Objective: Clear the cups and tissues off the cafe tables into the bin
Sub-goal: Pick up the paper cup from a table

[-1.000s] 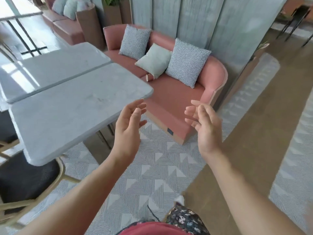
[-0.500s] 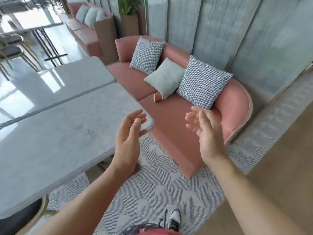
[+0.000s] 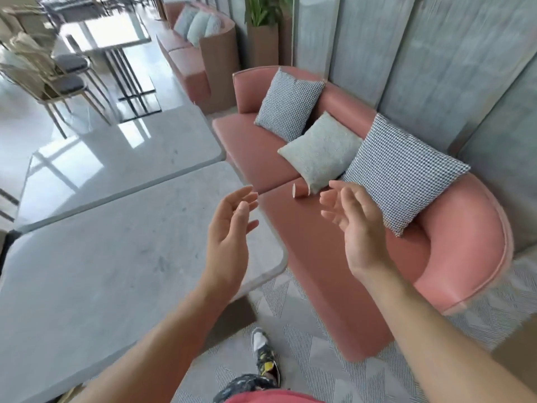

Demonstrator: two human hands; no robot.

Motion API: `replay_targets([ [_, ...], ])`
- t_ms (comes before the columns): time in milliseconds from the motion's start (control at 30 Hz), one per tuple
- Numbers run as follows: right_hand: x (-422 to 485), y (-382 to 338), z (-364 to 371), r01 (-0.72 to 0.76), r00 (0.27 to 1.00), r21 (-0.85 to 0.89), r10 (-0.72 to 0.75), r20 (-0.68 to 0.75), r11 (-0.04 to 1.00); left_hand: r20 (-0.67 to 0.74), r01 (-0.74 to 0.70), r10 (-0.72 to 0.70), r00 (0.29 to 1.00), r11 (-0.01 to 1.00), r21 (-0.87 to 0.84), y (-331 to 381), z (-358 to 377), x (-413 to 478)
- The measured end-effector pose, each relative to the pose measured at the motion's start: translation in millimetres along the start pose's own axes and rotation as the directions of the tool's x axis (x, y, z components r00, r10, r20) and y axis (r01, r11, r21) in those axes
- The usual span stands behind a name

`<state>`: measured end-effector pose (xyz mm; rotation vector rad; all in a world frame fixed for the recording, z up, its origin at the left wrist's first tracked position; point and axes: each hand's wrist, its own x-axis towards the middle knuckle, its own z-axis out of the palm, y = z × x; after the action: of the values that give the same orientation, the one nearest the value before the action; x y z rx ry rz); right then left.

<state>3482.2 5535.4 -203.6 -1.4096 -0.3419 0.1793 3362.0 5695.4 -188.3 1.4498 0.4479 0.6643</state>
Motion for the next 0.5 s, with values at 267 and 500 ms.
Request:
replay_targets([
  [267, 127, 4, 42, 0.035, 0.999, -0.019, -0.035, -0.016, 0.999, 0.034, -0.014, 0.014, 0.999, 1.000, -0.009, -12, 9, 134],
  [500, 197, 48, 43, -0.047, 0.998, -0.030, 0.046, -0.038, 0.998, 0.048, 0.061, -0.060, 0.997, 0.998, -0.018, -53, 36, 203],
])
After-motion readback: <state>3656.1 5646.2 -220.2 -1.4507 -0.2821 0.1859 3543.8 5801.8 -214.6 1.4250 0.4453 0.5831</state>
